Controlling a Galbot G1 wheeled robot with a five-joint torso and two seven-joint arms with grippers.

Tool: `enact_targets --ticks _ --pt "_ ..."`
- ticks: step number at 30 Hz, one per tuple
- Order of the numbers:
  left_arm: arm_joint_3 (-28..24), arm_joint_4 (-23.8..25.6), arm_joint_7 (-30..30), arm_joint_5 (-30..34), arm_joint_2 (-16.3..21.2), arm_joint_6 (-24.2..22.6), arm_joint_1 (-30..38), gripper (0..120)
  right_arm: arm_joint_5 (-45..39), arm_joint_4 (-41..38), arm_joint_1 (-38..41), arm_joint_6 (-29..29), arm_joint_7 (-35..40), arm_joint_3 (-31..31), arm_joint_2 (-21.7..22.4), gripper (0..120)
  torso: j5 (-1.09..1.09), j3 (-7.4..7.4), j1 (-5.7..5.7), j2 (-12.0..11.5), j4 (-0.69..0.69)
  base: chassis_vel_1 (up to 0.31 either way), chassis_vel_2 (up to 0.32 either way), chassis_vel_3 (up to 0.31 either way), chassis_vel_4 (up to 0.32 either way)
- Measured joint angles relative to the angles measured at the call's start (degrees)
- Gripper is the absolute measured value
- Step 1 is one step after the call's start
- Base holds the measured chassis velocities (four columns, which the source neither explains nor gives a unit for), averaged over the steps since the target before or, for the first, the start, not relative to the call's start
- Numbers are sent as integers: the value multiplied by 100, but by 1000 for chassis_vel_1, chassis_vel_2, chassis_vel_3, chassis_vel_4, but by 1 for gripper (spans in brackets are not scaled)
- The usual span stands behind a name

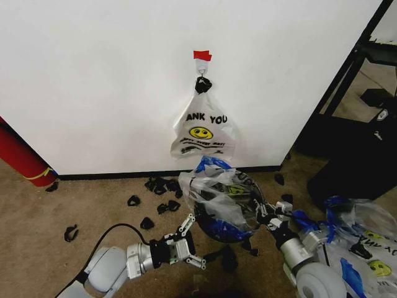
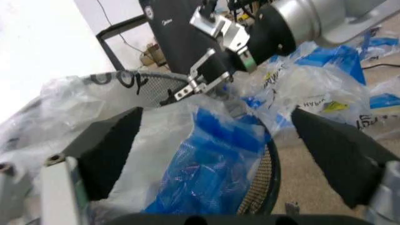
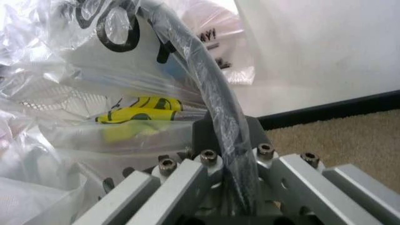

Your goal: Pick up the garbage bag from the wall and place it over the trash bin.

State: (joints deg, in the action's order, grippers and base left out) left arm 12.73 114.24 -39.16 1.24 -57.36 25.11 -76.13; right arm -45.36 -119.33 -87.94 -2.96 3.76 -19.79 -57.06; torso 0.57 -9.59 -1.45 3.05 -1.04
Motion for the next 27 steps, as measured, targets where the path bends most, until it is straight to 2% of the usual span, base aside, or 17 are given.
enact_targets --ticks 2,3,7,8,13,15,18,19,20,22,25,27 --pt "-22 -41 62 -121 -48 -39 21 80 -18 -50 -23 13 13 3 0 0 0 0 0 0 0 0 0 0 0" --pt "-22 -41 62 -121 -48 -39 21 80 -18 -50 -23 13 13 3 0 0 0 0 0 0 0 0 0 0 0" --pt "-25 -91 169 -226 -83 -52 41 61 -70 -118 -41 22 23 -12 32 0 0 0 0 0 0 0 0 0 0" --pt "-25 -91 169 -226 -83 -52 41 61 -70 -118 -41 22 23 -12 32 0 0 0 0 0 0 0 0 0 0" --pt "-48 -41 271 -182 -80 -90 11 40 -81 -130 -39 30 34 -20 41 0 0 0 0 0 0 0 0 0 0" --pt "-50 -36 277 -172 -80 -98 9 39 -83 -130 -37 35 38 -20 42 0 0 0 0 0 0 0 0 0 0" --pt "-52 -34 284 -154 -85 -114 12 24 -93 -131 -25 51 46 -18 42 0 0 0 0 0 0 0 0 0 0" --pt "-52 -34 284 -154 -85 -114 12 24 -93 -131 -25 51 46 -18 42 0 0 0 0 0 0 0 0 0 0" --pt "-52 -37 287 -129 -94 -119 13 15 -101 -131 -7 62 47 -17 44 0 0 0 0 0 0 0 0 0 0" --pt "-66 -48 297 -5 -95 -129 -12 6 -135 -130 27 84 57 -17 57 0 0 0 0 0 0 0 0 0 0" --pt "-84 -66 247 138 -82 -128 -24 0 -191 -109 63 97 95 -17 52 0 0 0 0 0 0 0 0 0 0" --pt "-64 -72 85 224 -63 -119 -26 0 -248 -92 93 111 143 -18 44 0 0 0 0 0 0 0 0 0 0"
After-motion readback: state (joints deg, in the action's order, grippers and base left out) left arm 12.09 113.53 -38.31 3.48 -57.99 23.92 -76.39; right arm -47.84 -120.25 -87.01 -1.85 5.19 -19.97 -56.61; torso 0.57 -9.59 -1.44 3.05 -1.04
